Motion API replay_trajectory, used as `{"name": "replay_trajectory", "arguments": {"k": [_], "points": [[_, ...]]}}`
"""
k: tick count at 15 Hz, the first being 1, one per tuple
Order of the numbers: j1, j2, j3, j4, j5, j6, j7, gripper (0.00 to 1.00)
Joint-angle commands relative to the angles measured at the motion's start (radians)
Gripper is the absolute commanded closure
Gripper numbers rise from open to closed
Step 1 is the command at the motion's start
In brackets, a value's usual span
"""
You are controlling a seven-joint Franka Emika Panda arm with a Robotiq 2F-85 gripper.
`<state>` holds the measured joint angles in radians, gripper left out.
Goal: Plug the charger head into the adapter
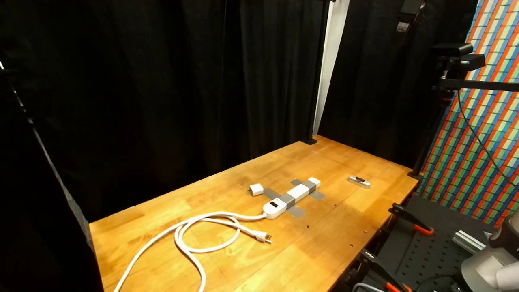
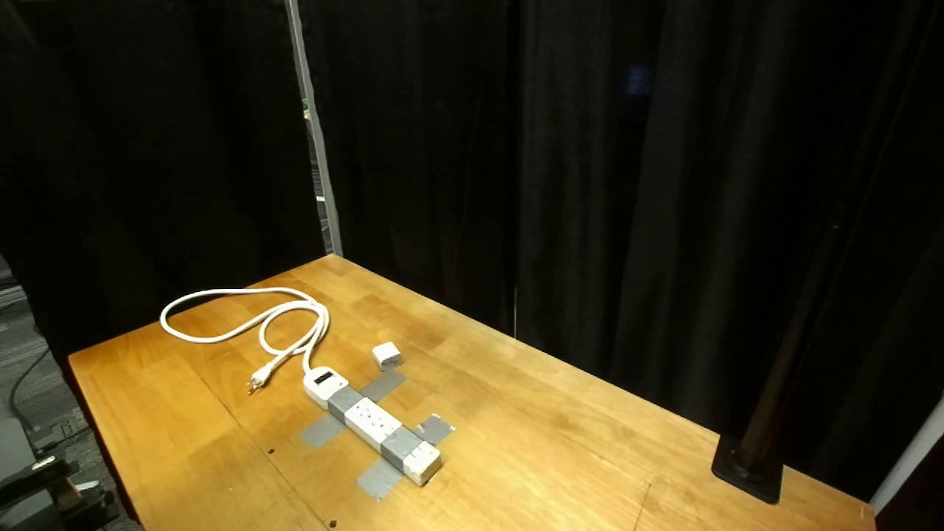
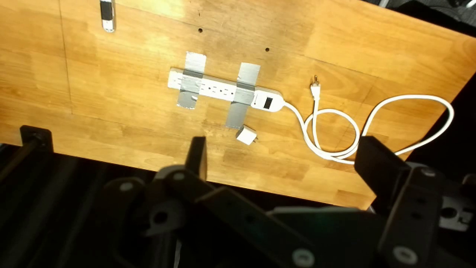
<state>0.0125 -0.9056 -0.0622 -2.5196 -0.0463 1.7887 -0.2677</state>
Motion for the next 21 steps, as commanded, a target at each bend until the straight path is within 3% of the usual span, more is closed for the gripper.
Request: {"name": "replay_trajectory", "arguments": {"k": [1, 5, 6, 11, 16, 21], "points": [[0.014, 0.0, -0.009, 0.002, -0.009, -0.002, 0.009, 0.0], [0.014, 0.0, -0.009, 0.002, -0.009, -0.002, 0.009, 0.0], [0.043, 0.012, -0.034, 0.007, 0.019, -0.001, -0.033, 0.0], [0.151, 0.224, -0.143, 0.059, 0.151, 0.071, -0.215, 0.0], [0.212, 0.5, -0.262, 0.163, 0.279, 0.102, -0.558, 0.0], [0.333, 0.75, -0.45, 0.278, 0.387, 0.081, -0.936, 0.0]]}}
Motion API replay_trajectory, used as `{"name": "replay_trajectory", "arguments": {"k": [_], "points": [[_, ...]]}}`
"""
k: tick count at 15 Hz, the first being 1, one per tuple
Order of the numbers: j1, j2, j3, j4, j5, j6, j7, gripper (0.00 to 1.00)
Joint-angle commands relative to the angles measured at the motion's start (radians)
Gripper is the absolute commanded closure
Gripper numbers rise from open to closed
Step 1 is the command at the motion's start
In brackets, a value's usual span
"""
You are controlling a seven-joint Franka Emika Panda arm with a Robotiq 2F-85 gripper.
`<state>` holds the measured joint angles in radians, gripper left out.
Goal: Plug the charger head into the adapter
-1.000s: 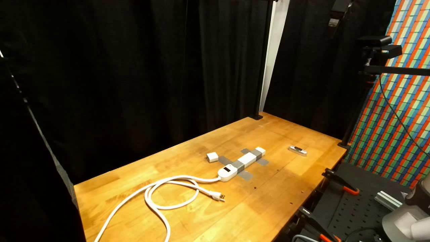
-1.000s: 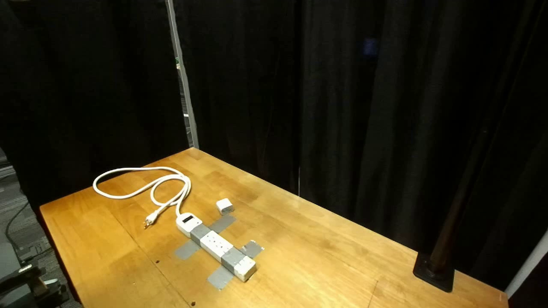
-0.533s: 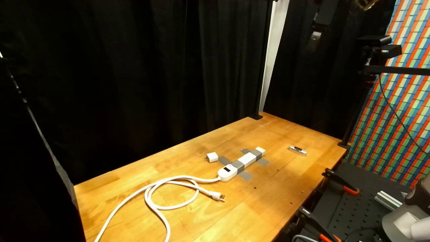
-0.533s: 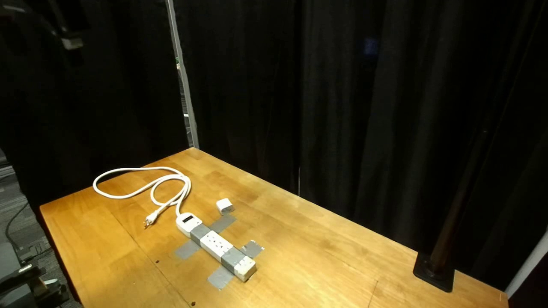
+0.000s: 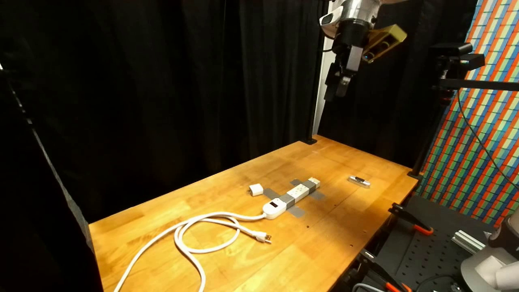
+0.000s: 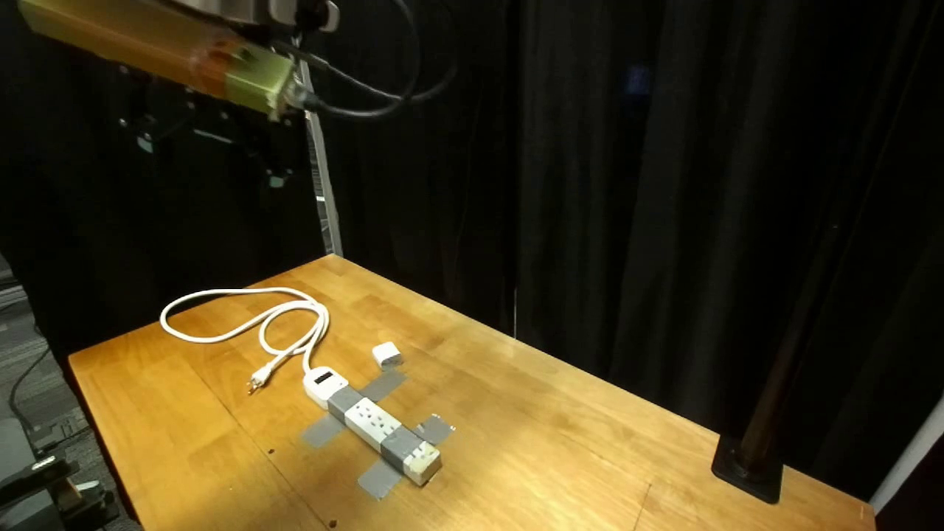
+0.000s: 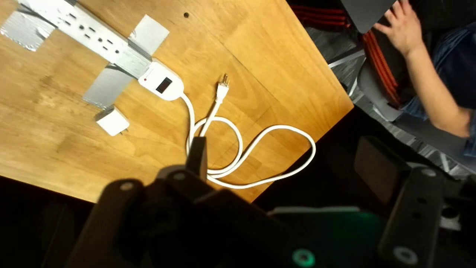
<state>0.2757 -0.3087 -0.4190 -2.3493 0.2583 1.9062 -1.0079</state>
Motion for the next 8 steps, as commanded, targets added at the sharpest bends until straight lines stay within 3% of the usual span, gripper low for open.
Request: {"name": "replay_trajectory", "arguments": {"k": [1, 3, 5, 6, 8], "points": [[0.086, 0.201, -0.122, 0.129, 0.12, -0.05, -0.273, 0.0], [0.105, 0.304, -0.158, 0.16, 0.206, -0.077, -0.428, 0.0], [0.091, 0.414, -0.152, 0.185, 0.294, -0.113, -0.578, 0.0], [-0.081, 0.466, 0.024, 0.192, 0.329, -0.131, -0.645, 0.0], [-0.167, 0.545, 0.124, 0.21, 0.337, -0.16, -0.74, 0.0]]}}
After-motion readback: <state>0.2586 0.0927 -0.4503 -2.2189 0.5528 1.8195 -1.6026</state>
